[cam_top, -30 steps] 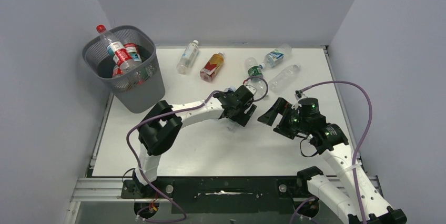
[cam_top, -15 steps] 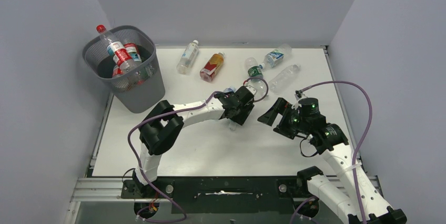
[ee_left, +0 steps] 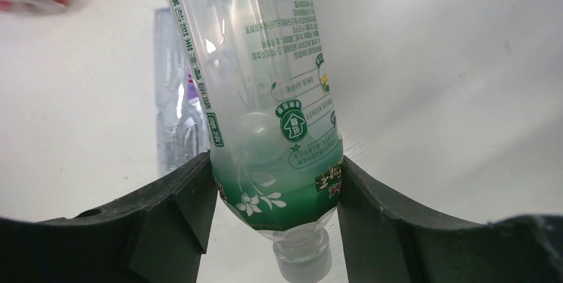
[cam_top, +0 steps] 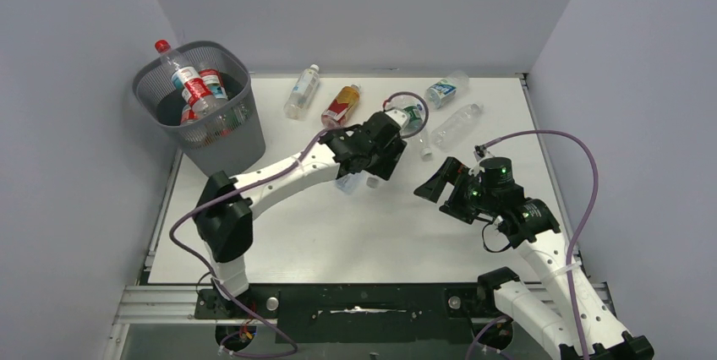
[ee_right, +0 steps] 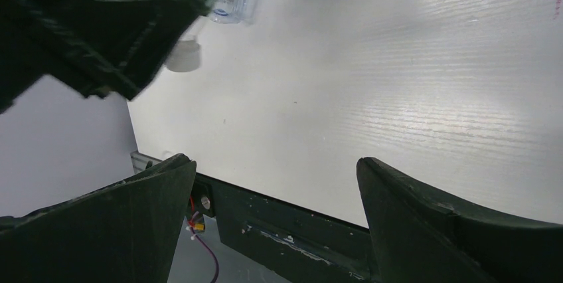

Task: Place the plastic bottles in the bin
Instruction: Pick up the plastic bottle at the center of the board, then place the plastic bottle in the trash bin.

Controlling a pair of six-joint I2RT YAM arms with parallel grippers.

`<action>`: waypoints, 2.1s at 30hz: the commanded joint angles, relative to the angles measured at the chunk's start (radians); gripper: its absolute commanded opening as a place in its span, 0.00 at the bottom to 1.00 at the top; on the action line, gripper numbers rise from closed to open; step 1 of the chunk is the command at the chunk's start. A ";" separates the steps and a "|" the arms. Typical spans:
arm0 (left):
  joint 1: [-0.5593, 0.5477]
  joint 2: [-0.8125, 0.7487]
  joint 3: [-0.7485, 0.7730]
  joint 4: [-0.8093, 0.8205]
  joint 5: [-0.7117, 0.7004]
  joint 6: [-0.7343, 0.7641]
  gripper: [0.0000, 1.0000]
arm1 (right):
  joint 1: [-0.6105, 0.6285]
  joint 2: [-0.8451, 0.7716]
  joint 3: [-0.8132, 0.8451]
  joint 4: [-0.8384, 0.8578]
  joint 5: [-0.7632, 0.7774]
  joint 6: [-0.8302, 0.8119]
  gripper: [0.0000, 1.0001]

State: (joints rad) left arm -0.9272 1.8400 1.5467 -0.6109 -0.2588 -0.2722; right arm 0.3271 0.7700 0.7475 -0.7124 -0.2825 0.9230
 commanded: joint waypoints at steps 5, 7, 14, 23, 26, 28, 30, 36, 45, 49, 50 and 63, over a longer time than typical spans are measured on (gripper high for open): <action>0.103 -0.188 0.149 -0.075 -0.004 0.023 0.51 | -0.002 -0.019 0.008 0.031 -0.012 0.000 0.98; 0.152 -0.224 0.163 -0.085 0.009 0.029 0.51 | -0.002 -0.022 0.007 0.027 -0.012 0.002 0.98; 0.362 -0.302 0.258 -0.131 0.034 0.073 0.51 | -0.001 -0.026 0.004 0.029 -0.012 0.008 0.98; 0.715 -0.348 0.366 -0.129 0.167 0.093 0.52 | 0.001 -0.035 -0.006 0.027 -0.020 0.014 0.98; 0.798 -0.341 0.402 -0.131 0.190 0.101 0.53 | 0.000 -0.035 -0.010 0.025 -0.021 0.015 0.98; 0.851 -0.336 0.416 -0.126 0.211 0.099 0.52 | 0.001 -0.034 -0.011 0.030 -0.023 0.016 0.98; 0.908 -0.333 0.423 -0.116 0.237 0.092 0.52 | 0.001 -0.031 -0.011 0.032 -0.024 0.017 0.98; 1.002 -0.312 0.403 -0.087 0.232 0.080 0.52 | 0.003 -0.022 -0.011 0.037 -0.027 0.017 0.98; 1.056 -0.308 0.265 0.052 0.253 0.061 0.52 | 0.002 -0.005 -0.016 0.048 -0.036 0.011 0.98; 1.056 -0.323 0.173 0.124 0.253 0.065 0.53 | 0.003 0.003 -0.016 0.052 -0.039 0.010 0.98; 1.055 -0.327 0.157 0.137 0.259 0.065 0.54 | 0.003 0.003 -0.016 0.053 -0.040 0.008 0.98; 0.999 -0.476 -0.001 0.139 0.232 0.062 0.85 | 0.006 0.017 -0.029 0.080 -0.055 0.014 0.98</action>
State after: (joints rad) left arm 0.1020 1.4631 1.5635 -0.5266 -0.0147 -0.2073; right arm 0.3271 0.7830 0.7261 -0.6895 -0.3111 0.9325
